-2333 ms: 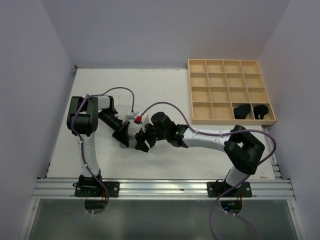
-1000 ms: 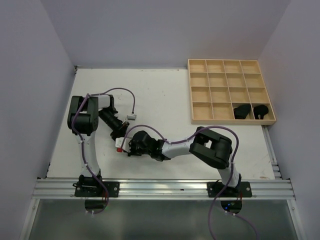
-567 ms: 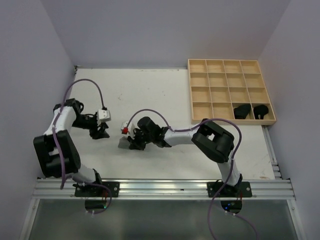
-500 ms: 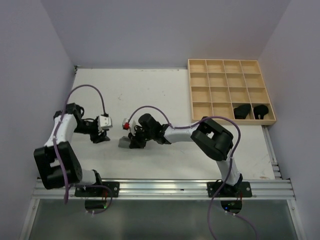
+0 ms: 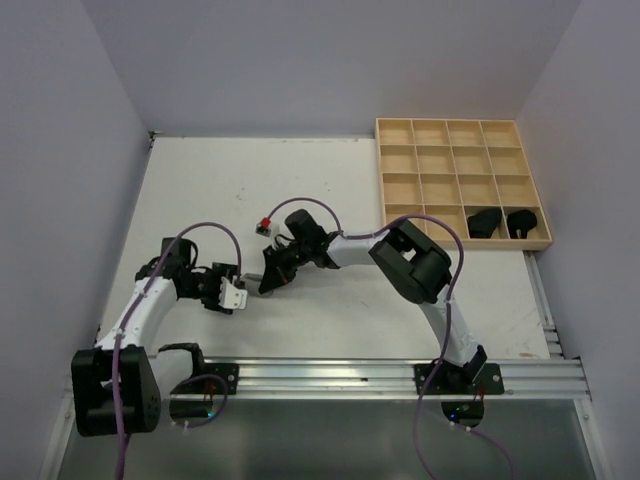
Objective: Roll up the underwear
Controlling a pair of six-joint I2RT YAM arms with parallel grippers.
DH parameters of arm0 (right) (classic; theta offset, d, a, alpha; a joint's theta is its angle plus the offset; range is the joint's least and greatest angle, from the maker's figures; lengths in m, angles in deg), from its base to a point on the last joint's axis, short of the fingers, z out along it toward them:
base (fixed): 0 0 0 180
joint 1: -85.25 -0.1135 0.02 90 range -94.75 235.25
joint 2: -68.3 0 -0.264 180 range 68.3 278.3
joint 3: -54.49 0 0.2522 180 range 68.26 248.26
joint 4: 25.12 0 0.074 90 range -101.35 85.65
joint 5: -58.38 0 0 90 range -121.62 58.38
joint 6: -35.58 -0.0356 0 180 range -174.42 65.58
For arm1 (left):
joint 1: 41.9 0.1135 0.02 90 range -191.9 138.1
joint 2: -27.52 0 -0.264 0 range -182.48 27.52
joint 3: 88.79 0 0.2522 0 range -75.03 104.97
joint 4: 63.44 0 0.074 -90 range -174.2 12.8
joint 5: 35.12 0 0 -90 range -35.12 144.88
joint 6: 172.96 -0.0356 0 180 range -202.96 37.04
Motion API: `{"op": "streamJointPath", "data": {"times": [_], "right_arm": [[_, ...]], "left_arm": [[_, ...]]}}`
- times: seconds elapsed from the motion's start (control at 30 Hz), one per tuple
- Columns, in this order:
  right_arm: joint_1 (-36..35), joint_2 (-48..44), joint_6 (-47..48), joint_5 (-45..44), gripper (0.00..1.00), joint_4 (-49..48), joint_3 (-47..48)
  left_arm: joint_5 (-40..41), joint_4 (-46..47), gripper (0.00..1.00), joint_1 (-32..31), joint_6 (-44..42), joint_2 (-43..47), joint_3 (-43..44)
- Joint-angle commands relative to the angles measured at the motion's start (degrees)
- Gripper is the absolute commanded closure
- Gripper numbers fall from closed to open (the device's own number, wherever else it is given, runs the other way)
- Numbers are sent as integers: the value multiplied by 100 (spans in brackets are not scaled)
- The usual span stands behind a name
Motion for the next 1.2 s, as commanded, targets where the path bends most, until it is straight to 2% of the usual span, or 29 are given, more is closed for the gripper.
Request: {"op": "streamJointPath", "data": {"times": [0.0, 0.13, 0.37, 0.53, 0.67, 0.77, 0.83, 0.9, 0.93, 1.0, 1.07, 1.13, 1.17], "right_arm": [[-32, 438, -379, 45, 100, 532, -85], [-5, 517, -476, 71, 100, 410, -103], [30, 666, -678, 98, 100, 224, -129], [109, 772, -915, 238, 100, 23, -129], [162, 860, -1188, 361, 100, -259, -182], [179, 886, -1267, 414, 100, -321, -182], [188, 816, -1276, 414, 100, -382, -226], [214, 685, -1259, 327, 98, -417, -348], [223, 440, -1241, 274, 85, -470, -418], [372, 123, -1066, -24, 69, -374, -629], [504, -491, -838, -270, 62, 38, -788], [662, -957, -390, -850, 48, 616, -884], [741, -1516, -267, -1078, 40, 733, -1050]], "left_arm": [[81, 1253, 35, -530, 437, 83, -263], [328, 1764, 40, -1014, 773, -189, -316], [600, 1669, 55, -1471, 651, -664, -316], [828, 1624, 58, -1700, 650, -761, -386], [1110, 2027, 58, -1753, 923, -805, -553], [1373, 2064, 63, -1788, 1089, -1050, -510], [1592, 1985, 70, -1832, 1142, -1296, -379], [1690, 1599, 71, -1850, 1143, -1620, -212], [1734, 1398, 71, -1850, 1143, -1779, -98], [1717, 572, 72, -1850, 1038, -2383, 377], [1655, -132, 73, -1841, 1011, -2772, 834], [1638, -396, 74, -1841, 932, -3116, 1001], [1638, -528, 75, -1841, 941, -3203, 1133]]}}
